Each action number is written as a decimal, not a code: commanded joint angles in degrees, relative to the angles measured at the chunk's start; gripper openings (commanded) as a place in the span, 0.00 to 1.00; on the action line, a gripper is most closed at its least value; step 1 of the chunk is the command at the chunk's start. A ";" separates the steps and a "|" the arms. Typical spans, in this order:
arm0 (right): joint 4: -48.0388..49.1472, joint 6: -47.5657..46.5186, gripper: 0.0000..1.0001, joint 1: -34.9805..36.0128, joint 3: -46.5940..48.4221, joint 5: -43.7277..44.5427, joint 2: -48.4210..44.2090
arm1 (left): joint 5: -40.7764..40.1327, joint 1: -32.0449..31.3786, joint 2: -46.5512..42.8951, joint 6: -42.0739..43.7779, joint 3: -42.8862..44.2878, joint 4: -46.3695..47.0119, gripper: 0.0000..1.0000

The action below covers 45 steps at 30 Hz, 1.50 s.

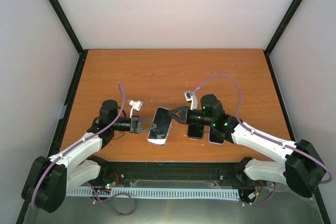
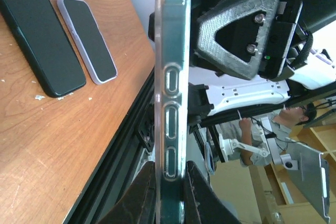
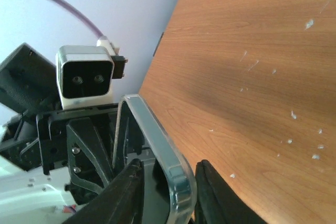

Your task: Put the phone into the phone case

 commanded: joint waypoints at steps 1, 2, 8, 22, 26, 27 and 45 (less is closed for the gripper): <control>-1.11 -1.09 0.36 0.29 1.62 0.68 -2.05 | -6.28 0.28 0.54 -1.50 1.29 -1.09 0.00; -1.54 -1.27 0.41 0.29 1.31 1.37 -2.57 | -6.71 0.24 0.34 -1.78 1.44 -1.09 0.00; -3.84 -1.21 0.70 0.21 -0.63 4.83 -3.72 | -10.81 0.23 0.35 -3.67 1.01 0.72 0.00; -19.91 -4.37 1.00 0.19 0.67 18.32 -3.70 | -25.92 0.41 16.58 1.43 10.35 -7.82 0.01; -21.89 -4.28 1.00 0.09 0.91 19.87 -3.26 | -24.49 0.41 21.59 0.71 11.51 -4.14 0.00; -22.56 -4.40 1.00 0.11 1.13 20.39 -3.13 | -23.92 0.41 22.59 0.25 11.51 -2.90 0.00; -30.26 -4.23 1.00 0.11 4.94 24.73 -2.40 | -21.49 0.41 35.37 -3.17 6.15 7.94 0.12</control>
